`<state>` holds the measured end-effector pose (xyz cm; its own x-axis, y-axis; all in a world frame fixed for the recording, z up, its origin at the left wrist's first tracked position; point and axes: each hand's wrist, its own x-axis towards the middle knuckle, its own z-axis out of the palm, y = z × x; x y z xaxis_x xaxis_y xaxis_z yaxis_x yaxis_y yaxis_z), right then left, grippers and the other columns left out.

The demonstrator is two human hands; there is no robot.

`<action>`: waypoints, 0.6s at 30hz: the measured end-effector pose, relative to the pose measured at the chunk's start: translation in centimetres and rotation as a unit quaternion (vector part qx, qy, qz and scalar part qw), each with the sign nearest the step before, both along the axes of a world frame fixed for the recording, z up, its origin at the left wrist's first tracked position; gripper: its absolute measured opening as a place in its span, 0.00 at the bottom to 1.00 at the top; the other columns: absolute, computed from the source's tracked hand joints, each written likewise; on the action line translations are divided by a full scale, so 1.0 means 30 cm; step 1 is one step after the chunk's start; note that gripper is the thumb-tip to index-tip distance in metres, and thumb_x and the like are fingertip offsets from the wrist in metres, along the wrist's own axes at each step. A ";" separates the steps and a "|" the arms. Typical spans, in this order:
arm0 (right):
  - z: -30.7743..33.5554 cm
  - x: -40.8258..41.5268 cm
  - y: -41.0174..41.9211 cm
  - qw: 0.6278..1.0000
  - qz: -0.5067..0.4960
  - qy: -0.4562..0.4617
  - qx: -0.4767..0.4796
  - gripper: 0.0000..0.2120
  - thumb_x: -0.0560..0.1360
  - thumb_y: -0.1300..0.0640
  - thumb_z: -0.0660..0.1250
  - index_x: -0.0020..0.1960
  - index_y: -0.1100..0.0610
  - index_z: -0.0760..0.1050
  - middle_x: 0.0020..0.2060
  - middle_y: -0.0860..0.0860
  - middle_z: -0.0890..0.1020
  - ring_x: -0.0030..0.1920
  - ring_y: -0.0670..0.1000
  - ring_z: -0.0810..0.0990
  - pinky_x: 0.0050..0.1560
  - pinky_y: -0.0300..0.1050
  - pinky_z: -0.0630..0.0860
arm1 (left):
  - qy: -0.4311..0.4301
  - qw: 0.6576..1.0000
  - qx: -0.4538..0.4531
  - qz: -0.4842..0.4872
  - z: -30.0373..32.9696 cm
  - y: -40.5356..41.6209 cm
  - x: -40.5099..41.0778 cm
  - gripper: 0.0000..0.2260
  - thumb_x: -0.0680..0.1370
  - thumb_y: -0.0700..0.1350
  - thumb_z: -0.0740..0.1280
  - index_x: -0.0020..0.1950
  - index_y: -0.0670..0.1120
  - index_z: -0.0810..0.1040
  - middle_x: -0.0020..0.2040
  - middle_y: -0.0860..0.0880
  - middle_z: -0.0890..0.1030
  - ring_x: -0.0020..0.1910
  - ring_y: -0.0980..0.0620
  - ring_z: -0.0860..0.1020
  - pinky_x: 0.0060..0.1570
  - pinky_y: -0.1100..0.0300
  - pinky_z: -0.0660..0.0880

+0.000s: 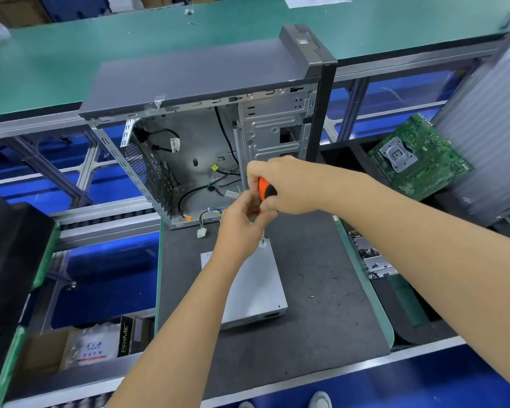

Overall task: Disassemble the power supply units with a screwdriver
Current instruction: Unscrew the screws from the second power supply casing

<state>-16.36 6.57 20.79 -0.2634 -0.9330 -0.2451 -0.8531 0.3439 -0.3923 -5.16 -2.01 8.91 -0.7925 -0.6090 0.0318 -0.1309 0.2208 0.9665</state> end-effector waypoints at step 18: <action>0.007 0.016 -0.015 0.993 -0.008 0.113 -0.027 0.10 0.78 0.53 0.64 0.58 0.53 0.72 0.54 0.53 0.74 0.50 0.55 0.73 0.45 0.47 0.69 | 0.008 0.999 -0.032 0.004 -0.034 0.004 0.004 0.15 0.72 0.44 0.76 0.55 0.56 0.77 0.45 0.58 0.83 0.47 0.59 0.80 0.48 0.66 0.75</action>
<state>-15.87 6.11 21.00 -0.3217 -0.9383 -0.1268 -0.9158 0.3423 -0.2102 -5.05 -1.90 7.89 -0.7870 -0.6111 0.0848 -0.1165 0.2822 0.9523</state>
